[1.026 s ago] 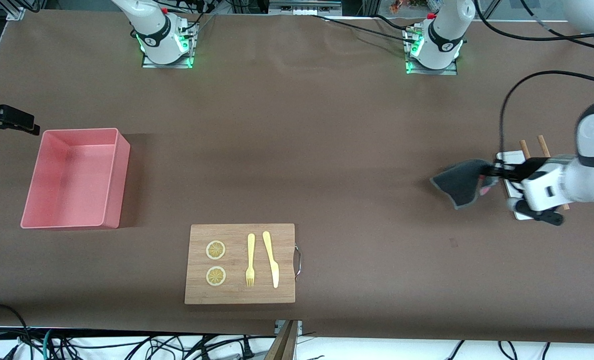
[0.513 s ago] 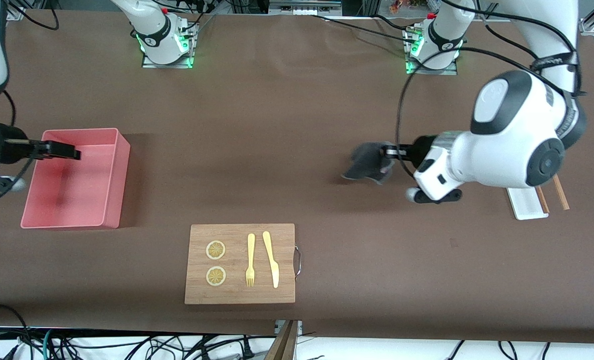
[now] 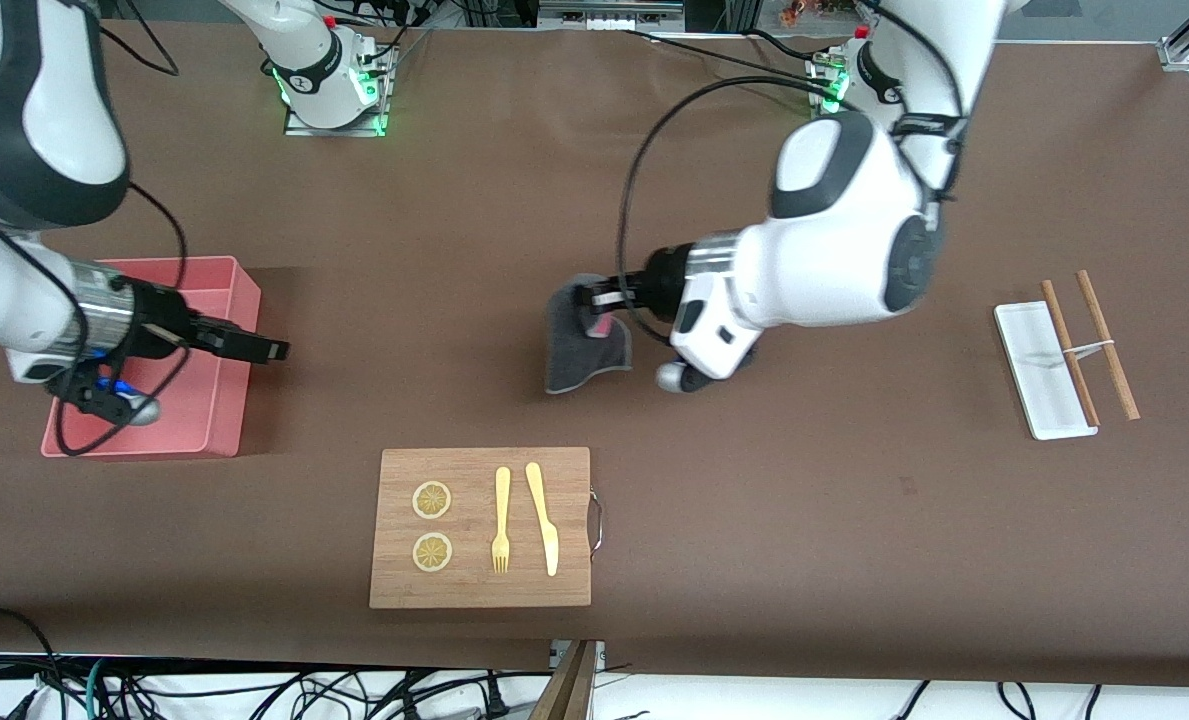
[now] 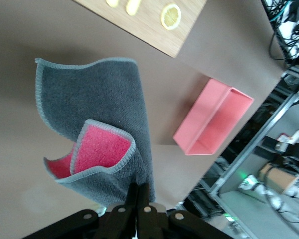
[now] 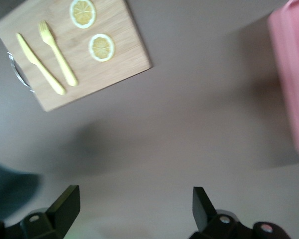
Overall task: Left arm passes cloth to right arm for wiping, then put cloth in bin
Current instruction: 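Carry the cloth with the left gripper while the right gripper approaches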
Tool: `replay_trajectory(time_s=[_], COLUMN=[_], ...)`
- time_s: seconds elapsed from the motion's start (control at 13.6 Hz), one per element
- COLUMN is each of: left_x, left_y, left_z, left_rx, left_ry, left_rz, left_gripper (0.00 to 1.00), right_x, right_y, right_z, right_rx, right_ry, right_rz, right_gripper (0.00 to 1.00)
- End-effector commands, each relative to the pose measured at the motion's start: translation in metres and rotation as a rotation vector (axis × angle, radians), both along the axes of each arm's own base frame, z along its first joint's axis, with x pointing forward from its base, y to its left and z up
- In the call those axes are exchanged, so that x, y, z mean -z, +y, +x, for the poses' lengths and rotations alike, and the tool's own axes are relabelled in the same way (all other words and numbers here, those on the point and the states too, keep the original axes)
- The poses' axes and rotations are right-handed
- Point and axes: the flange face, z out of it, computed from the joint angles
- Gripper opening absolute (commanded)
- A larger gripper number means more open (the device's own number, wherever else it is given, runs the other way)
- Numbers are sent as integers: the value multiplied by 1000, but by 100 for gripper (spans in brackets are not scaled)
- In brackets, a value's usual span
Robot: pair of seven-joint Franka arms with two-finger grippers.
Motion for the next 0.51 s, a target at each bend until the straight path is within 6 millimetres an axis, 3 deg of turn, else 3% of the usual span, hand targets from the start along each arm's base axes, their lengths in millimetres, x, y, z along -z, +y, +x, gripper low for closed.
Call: replay_trajectory(time_s=[0.0,0.22,0.44], left_x=[1,12,17], left_y=[-35,-57,-70], left_z=[0,0,-2], left_rx=[-117,-232,-283], left_ry=[33,36,60], left_rz=[-89,-185,-241], left_gripper=[0,0,0], right_x=[8,26,37], right_y=[39,79,95], right_z=[2,7,11], right_rx=[113,237,284], right_ry=[19,33,44], right_rz=[11,-9,24], right_gripper=[100,100,100])
